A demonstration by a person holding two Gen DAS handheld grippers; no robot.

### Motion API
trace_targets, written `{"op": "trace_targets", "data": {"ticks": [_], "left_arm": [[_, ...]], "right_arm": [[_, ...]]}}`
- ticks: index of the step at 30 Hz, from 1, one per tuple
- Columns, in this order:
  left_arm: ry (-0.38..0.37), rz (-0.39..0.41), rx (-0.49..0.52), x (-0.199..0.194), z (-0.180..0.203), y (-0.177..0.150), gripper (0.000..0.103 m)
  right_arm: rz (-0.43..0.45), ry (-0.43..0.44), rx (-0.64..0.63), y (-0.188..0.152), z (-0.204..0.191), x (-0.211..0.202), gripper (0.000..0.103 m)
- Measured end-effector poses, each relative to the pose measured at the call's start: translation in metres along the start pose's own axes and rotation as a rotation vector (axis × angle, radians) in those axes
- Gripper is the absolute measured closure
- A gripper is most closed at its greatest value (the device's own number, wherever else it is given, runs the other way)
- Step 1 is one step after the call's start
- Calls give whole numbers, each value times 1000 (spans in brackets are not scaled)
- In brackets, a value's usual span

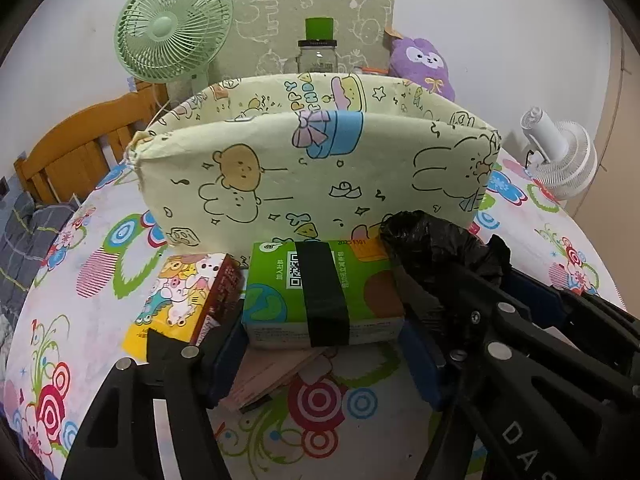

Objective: Organize soft objects
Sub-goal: 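Grasp the green tissue pack with the left tool while the right tool grasps the black plastic bag, then lift the green tissue pack over the box with the left tool while the right tool carries the black bag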

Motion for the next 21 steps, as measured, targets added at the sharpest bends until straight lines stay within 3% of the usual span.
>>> {"op": "trace_targets", "data": {"ticks": [21], "left_arm": [[4,117,11,-64,-1,6,31]], "right_arm": [[104,-13,-11,10,-9,-52,70]]}}
Point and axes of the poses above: each gripper's, at about its wrist camera, not at the fingertips, and x roughly the way its jaws point, z to its right, y to its top, the point moved 5 cm from there along x, roughly the way its jaws point, and after that the axes turned 2 degrees about -y, right-handed, at the moved point
